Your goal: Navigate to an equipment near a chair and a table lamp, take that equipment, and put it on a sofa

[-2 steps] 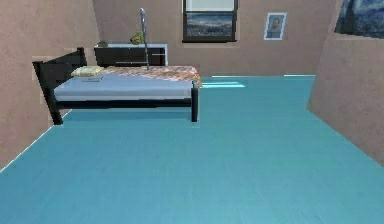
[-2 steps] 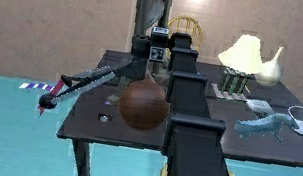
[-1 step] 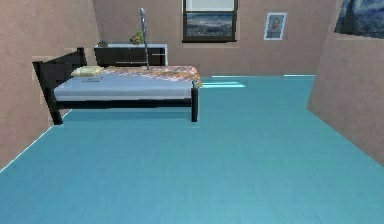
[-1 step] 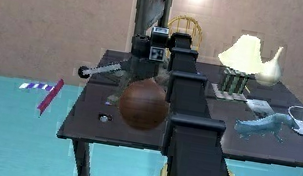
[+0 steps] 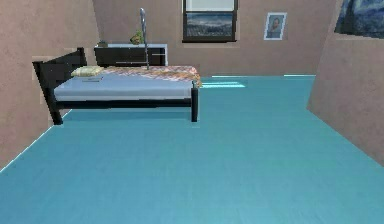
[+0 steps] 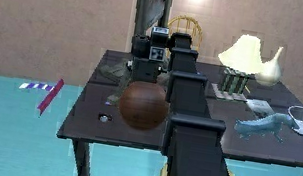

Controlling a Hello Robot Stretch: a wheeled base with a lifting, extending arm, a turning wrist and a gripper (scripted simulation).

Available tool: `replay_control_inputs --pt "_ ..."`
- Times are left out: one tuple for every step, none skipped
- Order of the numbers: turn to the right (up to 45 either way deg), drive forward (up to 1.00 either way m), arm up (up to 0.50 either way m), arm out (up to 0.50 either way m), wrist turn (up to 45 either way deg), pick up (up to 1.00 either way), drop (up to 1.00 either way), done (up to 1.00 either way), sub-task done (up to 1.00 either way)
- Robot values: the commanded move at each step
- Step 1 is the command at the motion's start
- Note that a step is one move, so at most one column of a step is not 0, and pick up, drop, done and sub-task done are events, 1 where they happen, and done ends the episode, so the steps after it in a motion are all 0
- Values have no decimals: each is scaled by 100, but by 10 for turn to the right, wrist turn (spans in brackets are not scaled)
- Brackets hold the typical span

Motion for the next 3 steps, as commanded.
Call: replay_control_inputs --pt "0 0 -22 0 0 0 0 0 0" --pt "0 0 0 0 0 100 0 0 0" --pt "0 0 10 0 0 0 0 0 0"
